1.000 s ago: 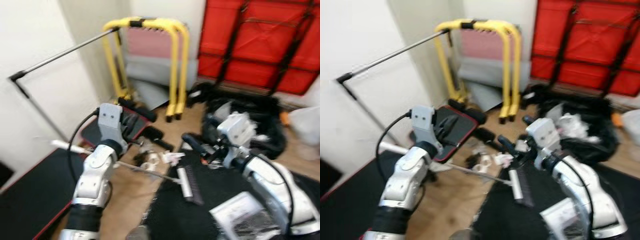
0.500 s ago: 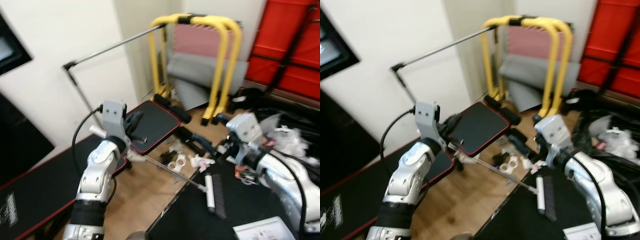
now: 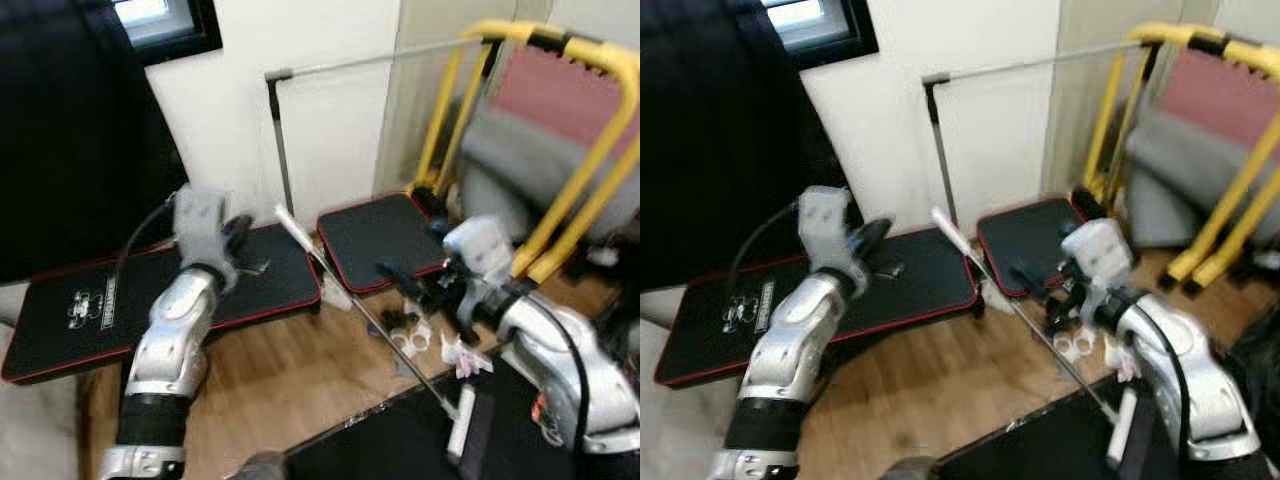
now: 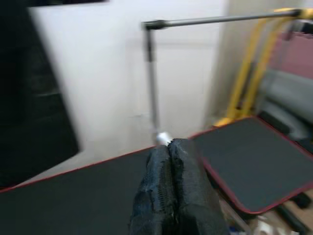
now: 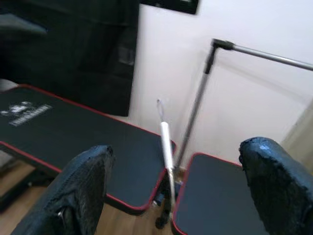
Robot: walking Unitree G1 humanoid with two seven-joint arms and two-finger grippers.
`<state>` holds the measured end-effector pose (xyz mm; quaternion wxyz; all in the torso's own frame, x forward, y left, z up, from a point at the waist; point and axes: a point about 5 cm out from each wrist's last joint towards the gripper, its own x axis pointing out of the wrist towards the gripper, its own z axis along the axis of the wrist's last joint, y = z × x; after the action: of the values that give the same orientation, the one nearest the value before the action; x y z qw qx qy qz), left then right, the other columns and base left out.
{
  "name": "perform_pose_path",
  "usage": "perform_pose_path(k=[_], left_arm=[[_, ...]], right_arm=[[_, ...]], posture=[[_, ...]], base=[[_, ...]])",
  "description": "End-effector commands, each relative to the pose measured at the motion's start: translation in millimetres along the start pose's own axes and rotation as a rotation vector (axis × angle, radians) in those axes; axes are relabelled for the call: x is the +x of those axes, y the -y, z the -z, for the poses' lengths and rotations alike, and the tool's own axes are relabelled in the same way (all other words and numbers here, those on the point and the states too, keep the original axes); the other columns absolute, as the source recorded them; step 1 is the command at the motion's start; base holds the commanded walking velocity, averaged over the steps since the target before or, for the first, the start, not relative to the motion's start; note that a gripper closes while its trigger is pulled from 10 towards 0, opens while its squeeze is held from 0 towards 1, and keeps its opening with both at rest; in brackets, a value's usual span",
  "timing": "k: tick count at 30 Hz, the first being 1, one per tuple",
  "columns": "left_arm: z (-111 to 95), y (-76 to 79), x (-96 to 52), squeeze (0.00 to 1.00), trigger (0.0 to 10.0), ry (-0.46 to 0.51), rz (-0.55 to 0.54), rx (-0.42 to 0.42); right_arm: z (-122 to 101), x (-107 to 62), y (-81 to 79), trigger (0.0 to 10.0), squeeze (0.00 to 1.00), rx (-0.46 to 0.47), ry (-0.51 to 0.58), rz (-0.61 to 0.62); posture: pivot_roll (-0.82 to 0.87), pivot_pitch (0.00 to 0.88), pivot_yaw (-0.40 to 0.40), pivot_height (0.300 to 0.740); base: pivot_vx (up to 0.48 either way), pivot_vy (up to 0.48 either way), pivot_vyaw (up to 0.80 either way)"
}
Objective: Sweep floor
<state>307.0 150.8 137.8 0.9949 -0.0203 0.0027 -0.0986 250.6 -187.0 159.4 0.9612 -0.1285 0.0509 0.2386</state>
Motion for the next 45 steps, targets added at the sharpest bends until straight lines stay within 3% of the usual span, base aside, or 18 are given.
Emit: perform_pose_path(k=[1,9,16,23,26,29,33,45], left_arm=[[4,5.3,0.0,0.00,10.0,-0.022,0.020,-0.007],[2,10.6,-1.4,0.00,10.0,-0.021,0.067,-0.016],[1,12.0,-1.5,0.00,10.0,-0.022,0.071,-0.011],[1,12.4,-1.5,0.00,10.0,-0.024,0.072,-0.011],[2,13.5,-1.4,0.00,10.0,-0.027,0.077,-0.009],[2,14.0,-1.5,0.00,10.0,-0.027,0.079,-0.009],[4,16.2,-2.7,0.00,10.0,-0.031,0.083,-0.012],[4,17.5,-3.7,0.00,10.0,-0.021,0.066,-0.065]], right_arm=[[5,1.1,2.5,10.0,0.00,0.004,-0.031,0.022],[6,4.8,21.2,10.0,0.00,-0.020,-0.044,0.200],[6,5.0,26.2,10.0,0.00,-0.010,-0.038,0.247],[6,6.2,24.0,10.0,0.00,-0.017,-0.036,0.237],[7,7.0,14.9,10.0,0.00,-0.027,-0.027,0.158],[7,8.0,13.5,10.0,0.00,-0.027,-0.024,0.158],[11,8.1,9.8,10.0,0.00,-0.086,-0.062,0.102],[13,2.3,10.3,10.0,0.00,-0.108,-0.095,0.064]], posture=[[0.01,0.000,-0.006,0.740],[0.01,0.000,-0.008,0.740],[0.01,0.000,-0.009,0.740],[0.01,0.000,-0.009,0.740],[0.02,0.000,-0.014,0.740],[0.02,0.000,-0.015,0.740],[0.02,0.000,-0.021,0.740],[0.01,0.000,-0.027,0.740]], base=[[0.000,0.000,0.80],[0.046,0.000,0.30],[0.380,0.000,0.38],[0.383,0.000,0.00],[0.385,0.000,0.53],[0.379,0.000,0.27],[0.373,0.000,0.00],[0.198,0.000,0.00]])
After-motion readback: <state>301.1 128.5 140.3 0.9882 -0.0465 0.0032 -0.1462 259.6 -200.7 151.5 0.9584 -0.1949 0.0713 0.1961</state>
